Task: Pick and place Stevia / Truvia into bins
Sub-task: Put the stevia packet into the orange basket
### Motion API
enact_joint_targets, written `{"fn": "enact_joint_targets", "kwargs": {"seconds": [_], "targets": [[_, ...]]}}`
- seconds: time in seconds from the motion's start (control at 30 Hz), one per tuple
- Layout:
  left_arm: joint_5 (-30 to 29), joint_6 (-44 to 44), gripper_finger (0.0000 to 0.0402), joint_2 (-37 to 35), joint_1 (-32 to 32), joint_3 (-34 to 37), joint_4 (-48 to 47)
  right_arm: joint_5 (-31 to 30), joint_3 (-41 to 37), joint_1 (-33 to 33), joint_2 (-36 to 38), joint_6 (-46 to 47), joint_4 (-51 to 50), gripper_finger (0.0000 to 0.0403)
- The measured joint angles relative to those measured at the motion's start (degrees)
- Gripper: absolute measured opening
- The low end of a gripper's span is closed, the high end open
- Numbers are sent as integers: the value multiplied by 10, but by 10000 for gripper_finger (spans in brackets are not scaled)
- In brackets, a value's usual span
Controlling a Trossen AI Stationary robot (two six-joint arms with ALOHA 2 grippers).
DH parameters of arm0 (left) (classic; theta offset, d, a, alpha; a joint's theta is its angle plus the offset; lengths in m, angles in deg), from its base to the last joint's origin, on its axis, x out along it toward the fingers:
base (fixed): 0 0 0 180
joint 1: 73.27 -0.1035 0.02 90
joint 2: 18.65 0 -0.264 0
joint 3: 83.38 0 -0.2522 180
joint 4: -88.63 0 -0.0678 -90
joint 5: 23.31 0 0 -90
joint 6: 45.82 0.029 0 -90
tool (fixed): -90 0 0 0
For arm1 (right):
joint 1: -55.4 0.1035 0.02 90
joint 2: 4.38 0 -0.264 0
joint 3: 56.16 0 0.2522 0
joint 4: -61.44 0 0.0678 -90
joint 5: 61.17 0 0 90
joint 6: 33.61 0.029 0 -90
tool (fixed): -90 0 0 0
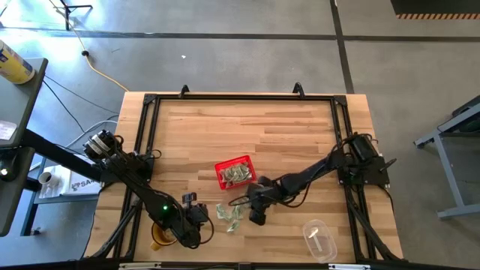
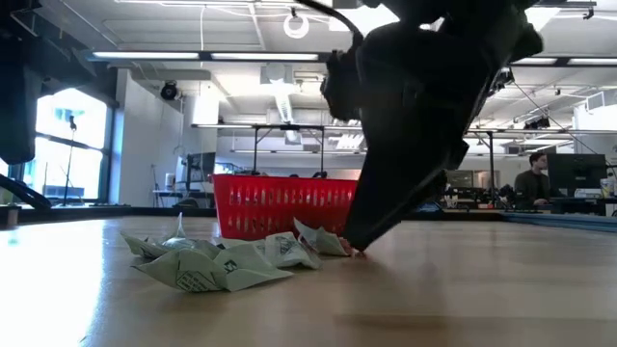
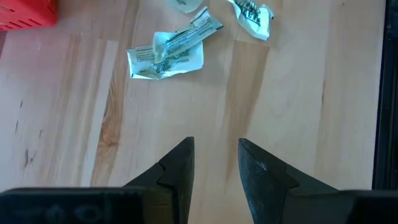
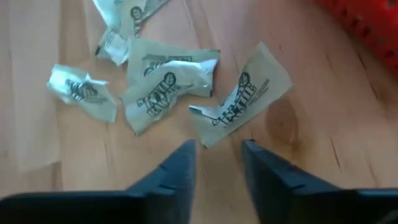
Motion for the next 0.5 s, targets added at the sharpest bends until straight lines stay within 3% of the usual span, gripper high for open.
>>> {"fn": "enact_joint_targets", "kwargs": {"seconds": [0.23,0.5], "targets": [[0,-1,156,0,0,0,-1,-111,0,29,-1,-35,13,230],[0,0,156,0,0,0,-7,-167,0,53,-22,-98,53,249]]}}
